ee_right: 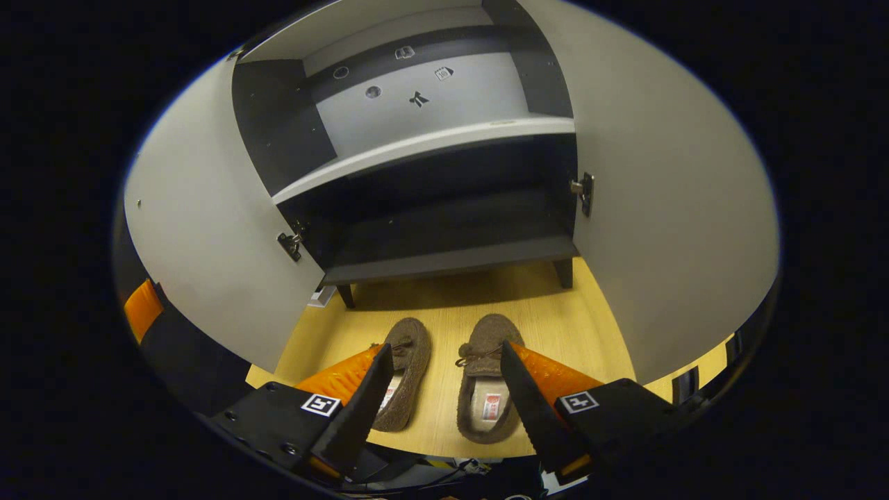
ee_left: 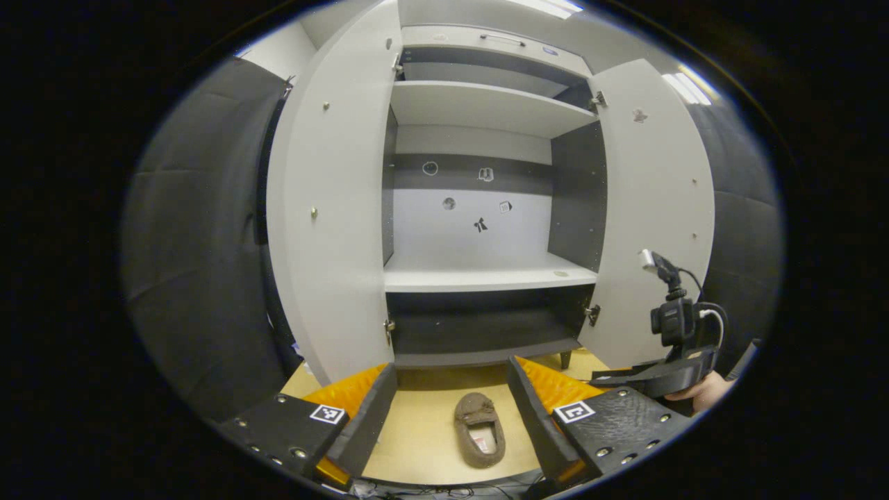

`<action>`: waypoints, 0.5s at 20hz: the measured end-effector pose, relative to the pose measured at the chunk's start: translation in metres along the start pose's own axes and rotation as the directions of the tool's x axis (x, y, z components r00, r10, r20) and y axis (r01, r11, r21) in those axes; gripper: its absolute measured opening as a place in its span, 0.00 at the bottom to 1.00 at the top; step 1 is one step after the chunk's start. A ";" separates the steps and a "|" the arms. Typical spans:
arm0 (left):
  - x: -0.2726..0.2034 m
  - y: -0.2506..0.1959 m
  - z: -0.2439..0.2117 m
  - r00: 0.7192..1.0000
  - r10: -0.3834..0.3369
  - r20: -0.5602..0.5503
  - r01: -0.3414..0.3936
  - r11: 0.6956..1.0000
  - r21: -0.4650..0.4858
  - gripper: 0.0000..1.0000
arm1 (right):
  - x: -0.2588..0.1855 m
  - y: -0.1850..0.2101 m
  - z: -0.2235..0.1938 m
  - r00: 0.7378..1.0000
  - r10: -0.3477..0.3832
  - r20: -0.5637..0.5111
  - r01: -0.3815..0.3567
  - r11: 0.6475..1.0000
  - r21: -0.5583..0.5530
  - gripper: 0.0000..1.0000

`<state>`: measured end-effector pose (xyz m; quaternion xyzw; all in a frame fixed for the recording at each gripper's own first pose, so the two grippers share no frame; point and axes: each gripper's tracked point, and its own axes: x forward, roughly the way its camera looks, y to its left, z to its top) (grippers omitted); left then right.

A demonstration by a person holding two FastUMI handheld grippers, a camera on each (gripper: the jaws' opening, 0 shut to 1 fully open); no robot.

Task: Grab one shoe with the right hand and put it into the shoe cabinet, grab the other shoe with the left hand and put it into the shoe cabinet; then close the right door with the right hand and the left door with the left hand.

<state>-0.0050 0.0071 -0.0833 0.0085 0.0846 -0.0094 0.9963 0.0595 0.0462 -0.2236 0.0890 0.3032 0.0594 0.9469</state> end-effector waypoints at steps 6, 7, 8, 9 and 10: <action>0.004 0.000 -0.018 0.999 0.006 -0.044 -0.005 1.000 0.006 0.93 | 0.038 0.001 -0.049 0.993 0.002 -0.116 -0.008 0.999 -0.050 0.99; 0.002 -0.003 -0.021 0.999 0.004 -0.049 -0.004 1.000 0.005 0.93 | 0.045 0.000 -0.058 0.991 -0.003 -0.137 -0.005 0.998 -0.057 0.99; 0.003 -0.004 -0.023 0.998 0.002 -0.056 -0.002 1.000 0.004 0.93 | 0.051 0.000 -0.065 0.988 -0.006 -0.153 -0.003 0.998 -0.059 0.99; 0.003 -0.005 -0.026 0.998 0.000 -0.061 0.000 1.000 0.003 0.93 | 0.056 0.000 -0.071 0.986 -0.008 -0.168 -0.002 0.998 -0.056 0.99; 0.003 -0.006 -0.026 0.998 -0.001 -0.064 0.002 1.000 0.003 0.93 | 0.061 0.000 -0.078 0.983 -0.007 -0.186 -0.002 0.999 -0.049 0.99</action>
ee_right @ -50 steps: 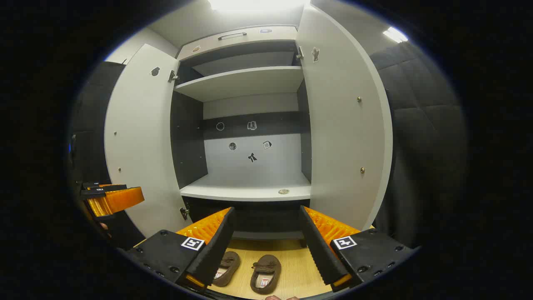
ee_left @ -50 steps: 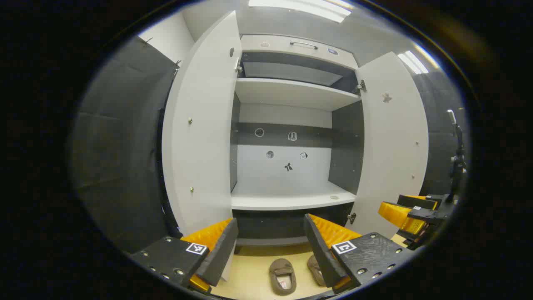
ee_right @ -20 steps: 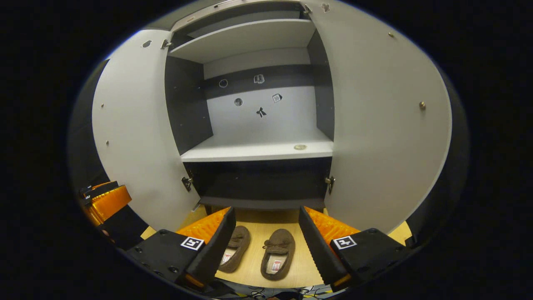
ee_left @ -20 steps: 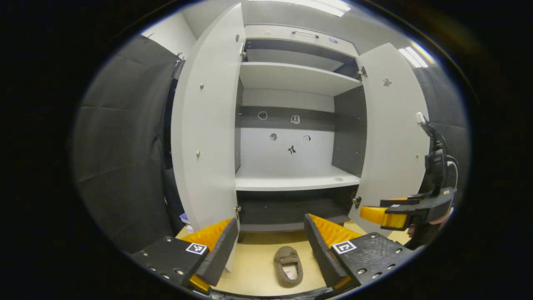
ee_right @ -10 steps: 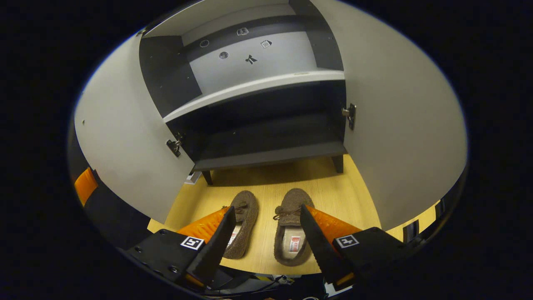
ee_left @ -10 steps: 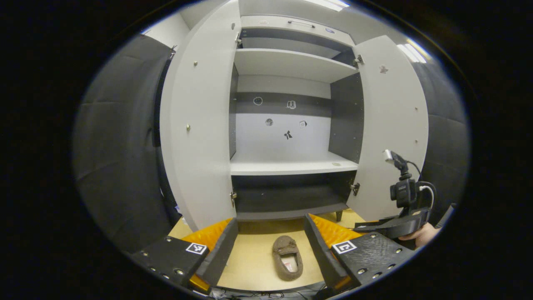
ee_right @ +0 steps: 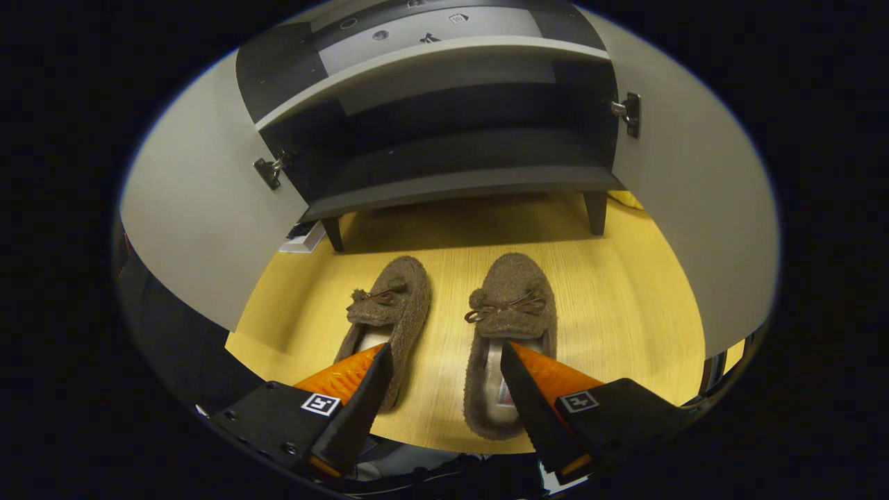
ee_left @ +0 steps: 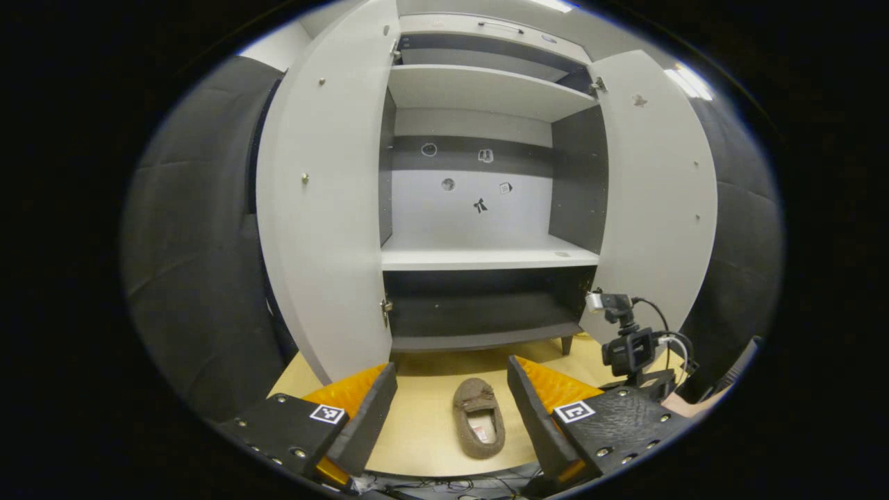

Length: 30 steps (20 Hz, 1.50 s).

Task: Grab one shoe with the right hand and put it into the shoe cabinet, grab the other shoe with the left hand and put it into the shoe cabinet; then close the right door with the right hand and the left door with the left hand.

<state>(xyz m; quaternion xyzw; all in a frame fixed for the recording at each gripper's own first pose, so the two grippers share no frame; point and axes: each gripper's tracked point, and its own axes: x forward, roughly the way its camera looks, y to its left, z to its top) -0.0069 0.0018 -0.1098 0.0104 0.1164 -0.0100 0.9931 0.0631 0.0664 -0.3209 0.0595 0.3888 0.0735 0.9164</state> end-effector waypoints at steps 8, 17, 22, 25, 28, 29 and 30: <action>-0.004 0.014 -0.011 0.999 0.033 -0.018 -0.033 0.999 0.001 0.93 | 0.056 -0.018 -0.011 0.996 -0.082 -0.042 0.080 0.996 -0.049 0.93; -0.005 0.021 -0.022 0.997 0.063 -0.044 -0.064 0.998 -0.024 0.93 | 0.084 -0.045 0.005 0.977 -0.211 -0.007 0.210 0.973 -0.097 0.38; -0.004 0.014 -0.017 0.998 0.052 -0.032 -0.053 0.999 -0.013 0.93 | 0.080 -0.049 0.003 0.976 -0.212 -0.041 0.209 0.976 -0.069 0.08; -0.006 0.009 -0.013 0.999 0.046 -0.021 -0.046 0.999 -0.008 0.93 | 0.079 -0.049 0.002 0.982 -0.177 -0.057 0.173 0.982 -0.069 0.04; -0.007 0.005 -0.009 0.999 0.038 -0.011 -0.038 0.999 -0.009 0.93 | 0.064 -0.049 0.002 0.989 -0.136 -0.056 0.130 0.987 -0.094 0.01; -0.008 0.003 -0.008 0.999 0.034 -0.007 -0.034 0.999 -0.008 0.93 | 0.057 -0.050 0.004 0.991 -0.128 -0.044 0.123 0.987 -0.101 0.02; -0.008 0.001 -0.006 1.000 0.031 -0.001 -0.032 0.999 -0.005 0.93 | 0.050 -0.050 0.003 0.992 -0.121 -0.039 0.117 0.988 -0.099 0.00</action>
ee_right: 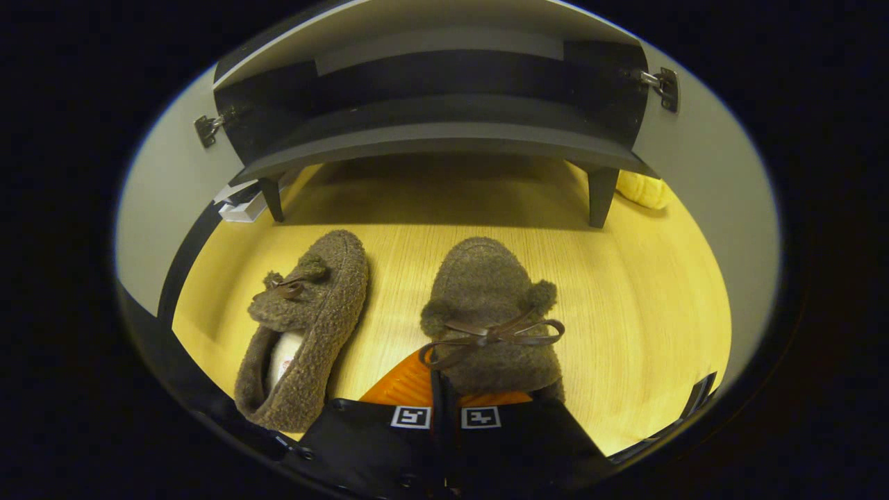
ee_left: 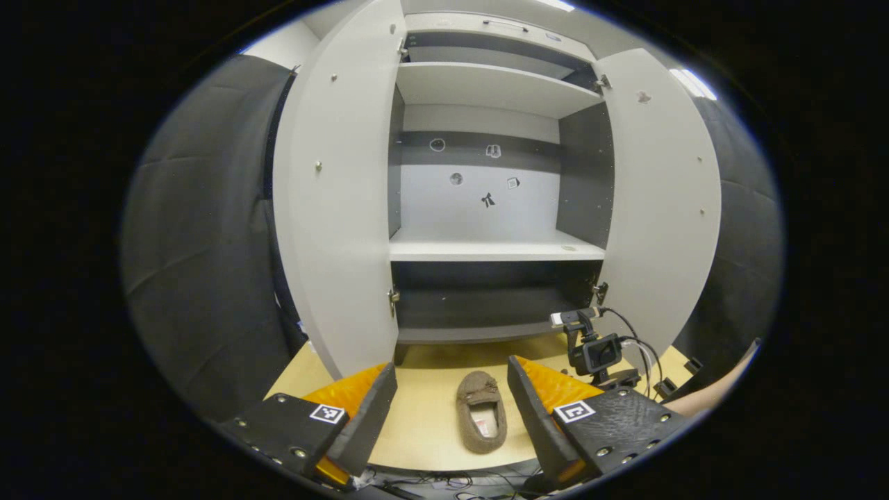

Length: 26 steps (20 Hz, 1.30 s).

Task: Grab one shoe with the right hand and put it into the shoe cabinet, grab the other shoe with the left hand and put it into the shoe cabinet; then close the right door with the right hand and the left door with the left hand.

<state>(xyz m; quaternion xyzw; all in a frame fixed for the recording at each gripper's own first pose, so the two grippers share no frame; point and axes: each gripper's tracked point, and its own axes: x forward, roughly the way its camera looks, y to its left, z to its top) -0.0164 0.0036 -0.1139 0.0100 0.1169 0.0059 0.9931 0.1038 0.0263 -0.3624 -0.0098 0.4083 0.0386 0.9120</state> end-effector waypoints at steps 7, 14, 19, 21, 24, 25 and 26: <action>-0.002 -0.008 0.008 0.999 -0.024 0.034 0.023 0.999 0.028 0.93 | -0.069 0.003 0.001 0.997 0.036 0.065 -0.035 0.999 -0.024 0.02; 0.003 -0.005 0.009 0.999 -0.032 0.033 0.030 0.998 0.049 0.93 | -0.157 0.026 0.057 0.968 0.126 0.215 -0.113 0.991 -0.072 0.02; 0.007 -0.007 0.015 0.998 -0.043 0.035 0.040 0.997 0.069 0.93 | -0.207 0.043 0.116 0.933 0.174 0.314 -0.155 0.984 -0.083 0.02; 0.008 -0.009 0.020 0.998 -0.044 0.039 0.041 0.996 0.078 0.93 | -0.220 0.046 0.138 0.926 0.179 0.333 -0.165 0.984 -0.070 0.02; 0.013 -0.009 0.030 0.998 -0.040 0.049 0.036 0.996 0.082 0.93 | -0.234 0.052 0.173 0.914 0.212 0.347 -0.205 0.977 -0.057 0.02; 0.015 -0.010 0.032 0.998 -0.038 0.052 0.034 0.996 0.078 0.93 | -0.238 0.052 0.183 0.908 0.223 0.355 -0.216 0.975 -0.059 0.02; 0.017 -0.010 0.035 0.998 -0.035 0.059 0.030 0.997 0.075 0.93 | -0.241 0.053 0.199 0.902 0.230 0.365 -0.224 0.973 -0.059 0.02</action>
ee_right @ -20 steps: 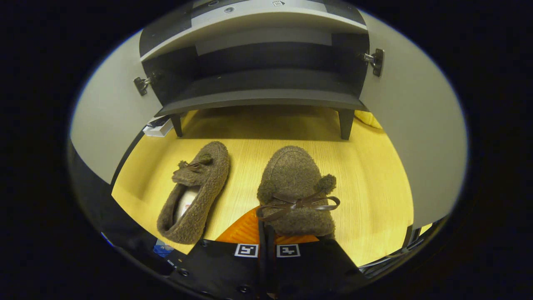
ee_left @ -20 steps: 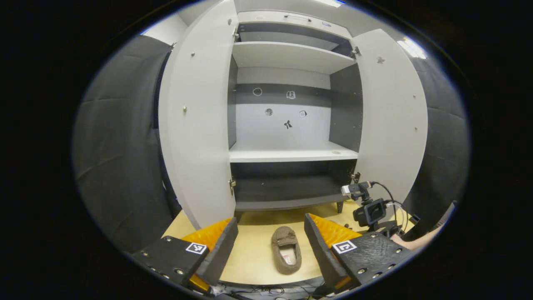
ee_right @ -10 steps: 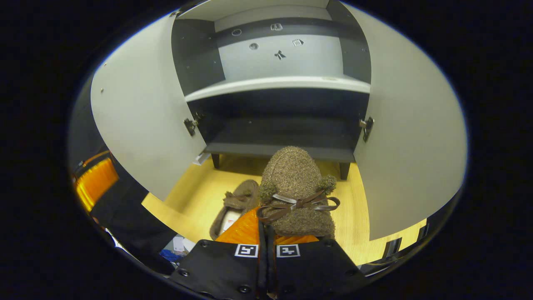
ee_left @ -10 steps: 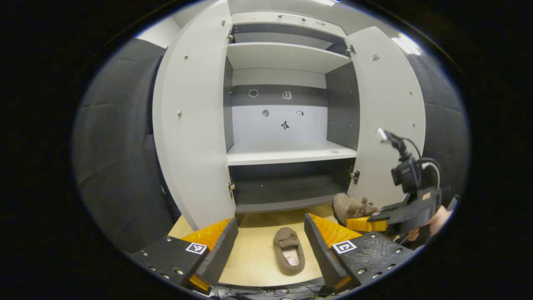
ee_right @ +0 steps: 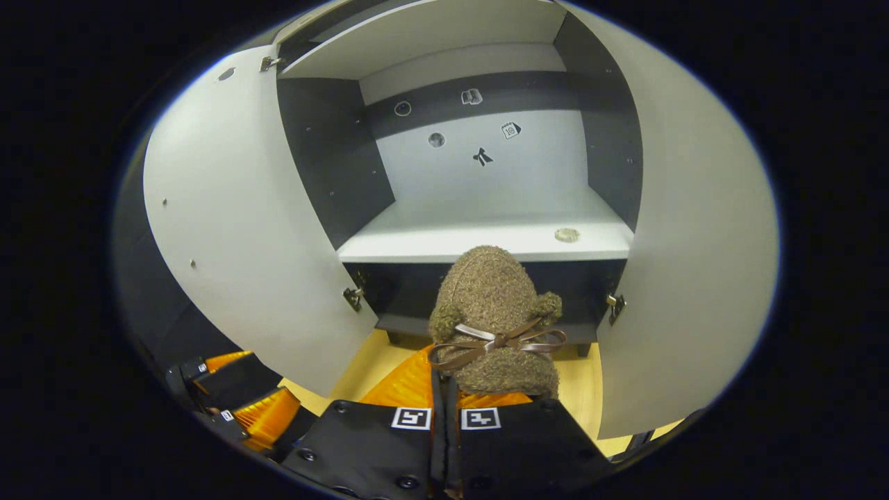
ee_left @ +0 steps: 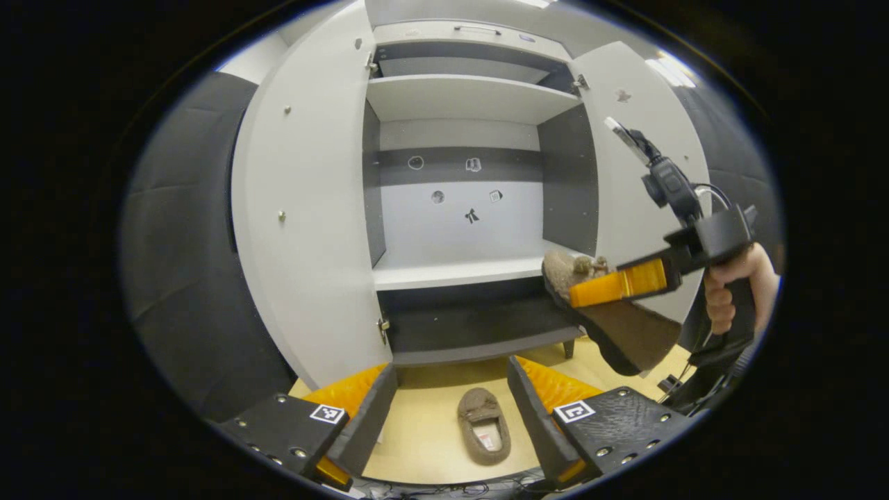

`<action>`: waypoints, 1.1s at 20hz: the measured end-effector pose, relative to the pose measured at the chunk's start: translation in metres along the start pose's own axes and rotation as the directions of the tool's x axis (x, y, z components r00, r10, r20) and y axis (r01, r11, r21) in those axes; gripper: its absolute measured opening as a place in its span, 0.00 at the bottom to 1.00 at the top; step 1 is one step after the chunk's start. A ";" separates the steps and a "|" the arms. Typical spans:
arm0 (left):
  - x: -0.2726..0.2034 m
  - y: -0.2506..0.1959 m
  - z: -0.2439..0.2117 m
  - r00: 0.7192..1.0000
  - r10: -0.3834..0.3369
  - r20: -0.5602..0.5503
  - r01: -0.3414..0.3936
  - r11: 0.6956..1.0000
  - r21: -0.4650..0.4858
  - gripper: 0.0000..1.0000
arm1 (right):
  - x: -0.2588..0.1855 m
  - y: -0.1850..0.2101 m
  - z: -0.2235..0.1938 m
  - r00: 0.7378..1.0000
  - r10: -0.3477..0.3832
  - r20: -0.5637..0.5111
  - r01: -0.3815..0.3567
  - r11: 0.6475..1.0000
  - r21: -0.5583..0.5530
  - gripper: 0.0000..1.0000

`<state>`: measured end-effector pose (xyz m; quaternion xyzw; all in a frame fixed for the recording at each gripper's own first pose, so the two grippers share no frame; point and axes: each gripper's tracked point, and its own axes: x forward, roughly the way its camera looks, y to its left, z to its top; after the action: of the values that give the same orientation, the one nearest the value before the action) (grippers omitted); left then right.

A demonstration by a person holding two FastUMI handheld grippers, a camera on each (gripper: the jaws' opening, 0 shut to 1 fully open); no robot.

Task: Grab one shoe with the right hand and put it into the shoe cabinet, grab the other shoe with the left hand and put it into the shoe cabinet; then close the right door with the right hand and the left door with the left hand.

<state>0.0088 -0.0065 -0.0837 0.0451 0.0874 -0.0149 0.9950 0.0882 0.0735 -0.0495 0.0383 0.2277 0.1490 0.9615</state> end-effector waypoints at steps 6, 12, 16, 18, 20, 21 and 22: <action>0.019 0.013 0.021 0.999 0.040 0.016 -0.040 0.999 -0.005 0.93 | 0.036 -0.020 0.095 0.994 -0.016 0.108 0.012 0.999 0.039 0.02; 0.036 0.022 0.041 0.997 0.074 0.034 -0.073 0.997 -0.022 0.92 | 0.077 -0.047 0.167 0.980 -0.044 0.193 0.033 0.998 0.060 0.00; 0.045 0.021 0.048 0.996 0.078 0.031 -0.078 0.997 -0.012 0.99 | 0.109 -0.067 0.206 0.966 -0.079 0.245 0.059 0.994 0.088 0.02; 0.048 0.019 0.049 0.996 0.081 0.027 -0.081 0.997 -0.009 0.99 | 0.123 -0.076 0.222 0.957 -0.094 0.273 0.069 0.993 0.101 0.02; 0.050 0.019 0.050 0.996 0.091 0.027 -0.090 0.996 -0.016 0.99 | 0.138 -0.089 0.230 0.955 -0.122 0.272 0.104 0.991 0.081 0.02; 0.051 0.018 0.050 0.995 0.093 0.025 -0.093 0.995 -0.023 0.99 | 0.145 -0.095 0.234 0.953 -0.135 0.271 0.122 0.991 0.063 0.02; 0.051 0.019 0.050 0.995 0.098 0.022 -0.097 0.995 -0.027 0.99 | 0.154 -0.099 0.237 0.951 -0.143 0.274 0.136 0.990 0.044 0.02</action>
<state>0.0688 0.0065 -0.0420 0.0361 0.0735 0.0343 0.9960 0.3524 0.0250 0.0829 0.0542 0.0952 0.0710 0.9914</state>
